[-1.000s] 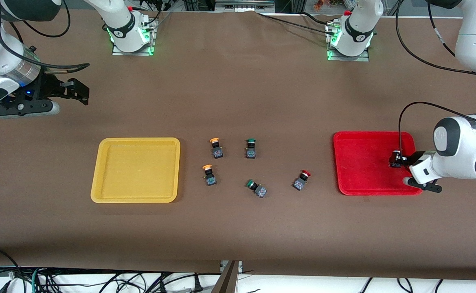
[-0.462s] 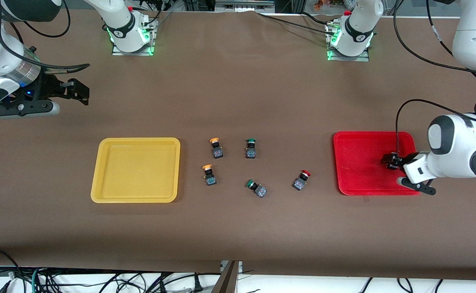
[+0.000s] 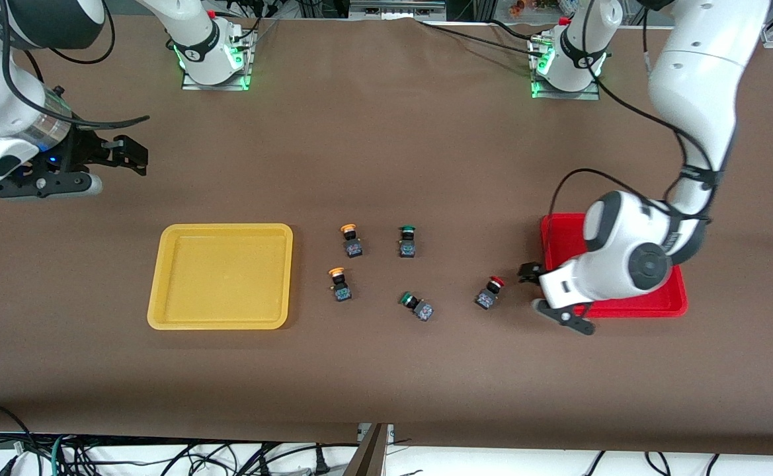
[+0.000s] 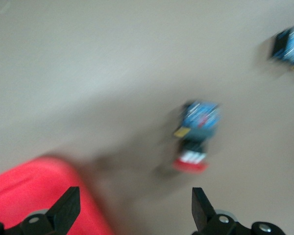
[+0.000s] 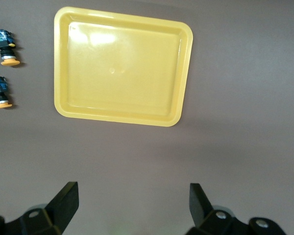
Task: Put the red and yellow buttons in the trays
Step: 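Grasp a red button with the left gripper while the right gripper grasps a yellow one, then place the red button in the red tray while the right gripper carries the yellow button, then release the yellow button in the yellow tray while the left gripper withdraws, then grasp the second yellow-capped button with the right gripper, then carry the yellow button into the yellow tray and open the right gripper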
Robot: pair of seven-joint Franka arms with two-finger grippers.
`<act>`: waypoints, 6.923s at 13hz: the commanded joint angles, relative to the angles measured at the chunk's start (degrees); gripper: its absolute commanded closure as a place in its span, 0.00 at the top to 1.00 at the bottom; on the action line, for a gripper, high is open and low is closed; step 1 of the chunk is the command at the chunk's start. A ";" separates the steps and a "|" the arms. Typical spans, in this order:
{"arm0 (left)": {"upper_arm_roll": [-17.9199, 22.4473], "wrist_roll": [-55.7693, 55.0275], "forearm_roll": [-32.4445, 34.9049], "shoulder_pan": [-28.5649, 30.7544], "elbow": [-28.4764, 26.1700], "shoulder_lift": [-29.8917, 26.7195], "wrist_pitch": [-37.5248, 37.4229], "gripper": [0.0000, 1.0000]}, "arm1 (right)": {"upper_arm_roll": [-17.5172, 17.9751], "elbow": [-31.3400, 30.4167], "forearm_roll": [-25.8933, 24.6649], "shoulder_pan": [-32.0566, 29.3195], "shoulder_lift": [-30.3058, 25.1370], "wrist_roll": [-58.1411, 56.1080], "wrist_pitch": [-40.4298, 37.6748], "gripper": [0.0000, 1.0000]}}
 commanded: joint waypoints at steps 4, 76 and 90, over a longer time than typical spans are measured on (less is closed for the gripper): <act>1.32 -0.66 6.25 -6.27 2.65 5.69 13.24 1.00 | 1.23 6.49 0.18 1.51 11.68 -0.38 0.73 1.00; 11.60 -15.87 -5.04 2.34 -0.87 -36.49 -40.88 1.00 | 10.90 8.52 2.47 18.74 40.09 30.82 36.95 0.93; 11.42 -15.78 -5.04 2.34 2.12 -34.82 -41.06 1.00 | 9.85 8.43 1.67 12.25 40.18 21.46 34.33 0.26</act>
